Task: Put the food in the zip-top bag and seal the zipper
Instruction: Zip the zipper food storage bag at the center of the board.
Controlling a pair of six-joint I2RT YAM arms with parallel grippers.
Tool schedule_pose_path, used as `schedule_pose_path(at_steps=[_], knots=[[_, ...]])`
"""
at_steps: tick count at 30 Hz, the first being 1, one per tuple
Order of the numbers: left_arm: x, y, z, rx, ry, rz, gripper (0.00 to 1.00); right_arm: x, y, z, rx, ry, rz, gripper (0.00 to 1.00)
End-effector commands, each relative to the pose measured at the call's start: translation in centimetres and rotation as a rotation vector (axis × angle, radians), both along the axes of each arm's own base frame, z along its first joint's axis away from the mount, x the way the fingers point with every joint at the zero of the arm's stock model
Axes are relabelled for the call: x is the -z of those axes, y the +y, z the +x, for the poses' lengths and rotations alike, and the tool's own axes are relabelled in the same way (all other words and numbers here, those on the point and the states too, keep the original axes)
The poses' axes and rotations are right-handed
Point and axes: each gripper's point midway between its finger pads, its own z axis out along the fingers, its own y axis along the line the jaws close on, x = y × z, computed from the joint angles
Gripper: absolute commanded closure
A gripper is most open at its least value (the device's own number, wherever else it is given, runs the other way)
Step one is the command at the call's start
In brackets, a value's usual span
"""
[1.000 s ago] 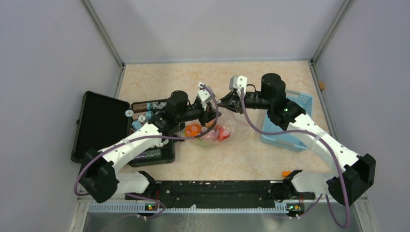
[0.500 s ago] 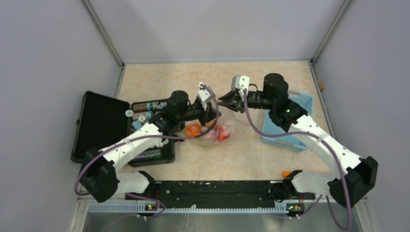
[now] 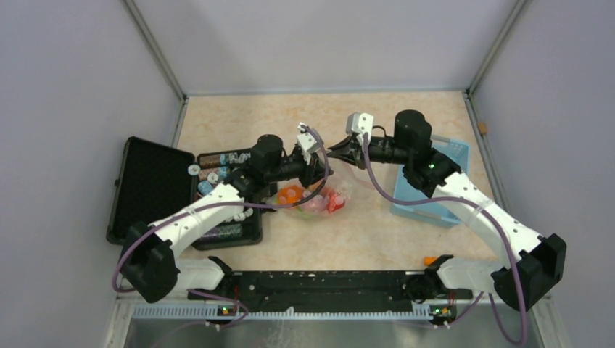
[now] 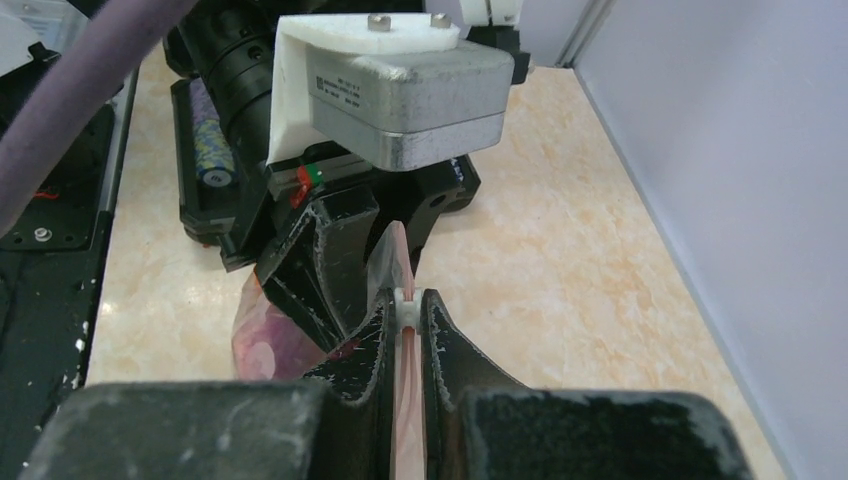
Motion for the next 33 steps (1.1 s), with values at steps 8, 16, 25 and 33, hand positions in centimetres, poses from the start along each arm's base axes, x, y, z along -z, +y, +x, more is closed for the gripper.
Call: schedule_pose_path(at_steps=[8, 16, 25, 33], knots=[[-5.0, 0.0, 1.2, -0.026, -0.085, -0.062, 0.48, 1.1, -0.4, 0.7, 0.021, 0.0, -0.068, 1.0], [-5.1, 1.0, 0.4, -0.029, -0.102, -0.038, 0.87, 1.1, -0.7, 1.6, 0.057, 0.003, -0.083, 1.0], [-6.7, 0.8, -0.7, 0.011, -0.161, -0.122, 1.0, 1.6, -0.6, 1.6, 0.042, 0.016, -0.1, 1.0], [-7.7, 1.8, 1.3, -0.136, -0.18, -0.177, 1.0, 3.5, -1.1, 0.9, 0.005, 0.038, -0.181, 1.0]])
